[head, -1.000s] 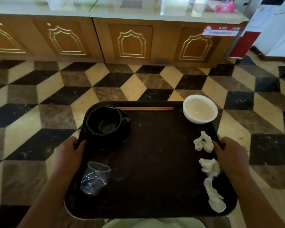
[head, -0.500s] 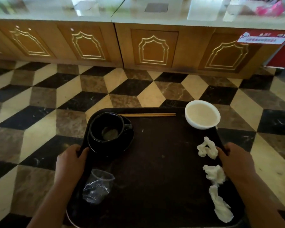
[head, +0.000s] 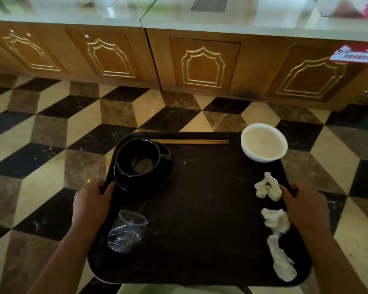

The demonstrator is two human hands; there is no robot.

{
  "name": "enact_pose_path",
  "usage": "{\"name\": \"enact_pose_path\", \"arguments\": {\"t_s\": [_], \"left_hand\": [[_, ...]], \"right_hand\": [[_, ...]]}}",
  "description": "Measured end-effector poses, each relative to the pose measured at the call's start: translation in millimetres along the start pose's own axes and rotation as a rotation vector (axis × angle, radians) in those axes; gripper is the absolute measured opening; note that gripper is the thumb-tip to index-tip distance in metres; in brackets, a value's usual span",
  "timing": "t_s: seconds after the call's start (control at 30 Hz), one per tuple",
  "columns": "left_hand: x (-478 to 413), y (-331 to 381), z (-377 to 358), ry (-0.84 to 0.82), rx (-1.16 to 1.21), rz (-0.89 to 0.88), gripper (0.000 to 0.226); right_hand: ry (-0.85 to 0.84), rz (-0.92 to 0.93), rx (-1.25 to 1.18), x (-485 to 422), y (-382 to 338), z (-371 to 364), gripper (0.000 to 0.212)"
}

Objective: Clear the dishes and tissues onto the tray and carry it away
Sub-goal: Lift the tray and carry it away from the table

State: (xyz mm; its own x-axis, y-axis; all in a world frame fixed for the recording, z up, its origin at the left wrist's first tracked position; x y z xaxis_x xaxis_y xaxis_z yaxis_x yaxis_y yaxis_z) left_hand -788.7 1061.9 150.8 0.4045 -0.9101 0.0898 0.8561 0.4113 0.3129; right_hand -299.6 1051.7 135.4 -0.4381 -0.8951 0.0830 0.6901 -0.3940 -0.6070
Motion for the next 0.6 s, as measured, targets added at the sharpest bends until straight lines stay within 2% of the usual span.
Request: {"name": "enact_pose_path", "arguments": {"t_s": [0.3,0.6], "left_hand": [[-153.8,74.2,-24.6,-0.036,0.013,-0.025,0.022],[-344.0,161.2,-23.4,-0.056,0.035,-0.051,0.022]], "right_hand": [[0.02,-0.012,-0.006,-148.5,-50.2,-34.6,0.042],[0.056,-0.067,0.065,-315.1,-126.0,-69.6,0.029]]}}
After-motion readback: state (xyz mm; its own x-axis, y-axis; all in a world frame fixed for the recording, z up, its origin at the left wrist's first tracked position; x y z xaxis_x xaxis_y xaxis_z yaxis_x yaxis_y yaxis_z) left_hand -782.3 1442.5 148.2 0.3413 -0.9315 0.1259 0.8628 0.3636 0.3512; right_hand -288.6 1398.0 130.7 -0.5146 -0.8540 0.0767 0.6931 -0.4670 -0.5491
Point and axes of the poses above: each hand's wrist, its own x-axis away from the middle knuckle, its own z-axis out of the back of the hand, y = z × x, the point moved 5 cm from there along -x, towards the middle knuckle, and after that the axes turned 12 degrees about -x, right-handed, at the moved point
